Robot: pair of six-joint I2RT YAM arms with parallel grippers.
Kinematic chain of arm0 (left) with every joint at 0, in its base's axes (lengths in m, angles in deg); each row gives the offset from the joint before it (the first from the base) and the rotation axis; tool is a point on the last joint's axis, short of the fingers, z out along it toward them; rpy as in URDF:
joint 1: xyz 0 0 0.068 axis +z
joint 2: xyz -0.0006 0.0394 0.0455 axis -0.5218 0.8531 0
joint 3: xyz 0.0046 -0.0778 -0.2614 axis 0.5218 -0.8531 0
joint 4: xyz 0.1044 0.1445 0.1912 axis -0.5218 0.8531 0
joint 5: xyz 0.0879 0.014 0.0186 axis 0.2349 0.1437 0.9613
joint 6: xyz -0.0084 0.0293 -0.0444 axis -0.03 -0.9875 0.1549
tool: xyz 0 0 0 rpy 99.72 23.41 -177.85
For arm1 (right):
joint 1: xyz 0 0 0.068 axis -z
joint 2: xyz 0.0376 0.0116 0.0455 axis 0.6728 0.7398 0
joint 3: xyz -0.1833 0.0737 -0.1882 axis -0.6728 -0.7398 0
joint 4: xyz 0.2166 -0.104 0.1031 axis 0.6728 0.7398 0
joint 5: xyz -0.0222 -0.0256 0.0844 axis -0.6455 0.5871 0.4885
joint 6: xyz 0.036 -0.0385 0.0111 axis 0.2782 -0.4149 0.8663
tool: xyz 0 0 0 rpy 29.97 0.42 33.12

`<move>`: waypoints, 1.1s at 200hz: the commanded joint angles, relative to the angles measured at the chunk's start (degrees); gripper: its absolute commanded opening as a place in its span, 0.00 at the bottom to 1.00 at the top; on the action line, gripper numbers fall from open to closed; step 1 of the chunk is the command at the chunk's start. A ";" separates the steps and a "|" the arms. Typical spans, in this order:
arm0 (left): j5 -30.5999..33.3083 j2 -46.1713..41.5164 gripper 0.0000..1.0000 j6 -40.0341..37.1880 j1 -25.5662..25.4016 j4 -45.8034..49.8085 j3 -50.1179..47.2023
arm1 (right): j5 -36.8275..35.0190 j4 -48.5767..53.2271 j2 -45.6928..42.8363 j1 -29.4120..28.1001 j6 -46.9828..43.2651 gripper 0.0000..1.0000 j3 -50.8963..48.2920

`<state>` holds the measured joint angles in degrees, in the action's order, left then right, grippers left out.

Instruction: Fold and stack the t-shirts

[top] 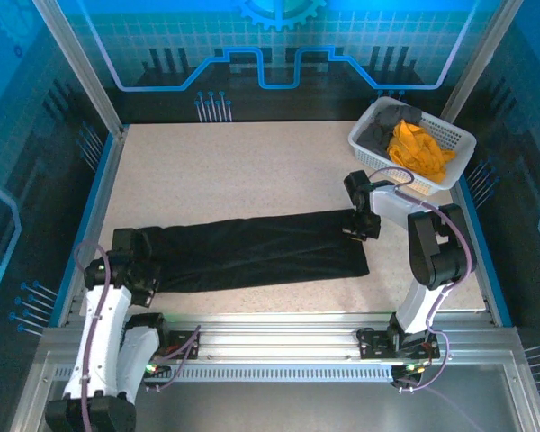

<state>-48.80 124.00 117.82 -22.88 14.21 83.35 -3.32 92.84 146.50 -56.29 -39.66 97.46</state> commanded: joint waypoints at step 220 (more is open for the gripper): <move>-8.60 42.59 0.00 0.54 -18.82 -34.21 9.55 | 0.01 11.65 19.57 9.80 -6.97 0.11 24.79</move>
<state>-56.96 162.93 119.03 -37.87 -20.61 86.52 -3.12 104.47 164.16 -49.23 -45.65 121.02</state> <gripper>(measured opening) 0.053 0.106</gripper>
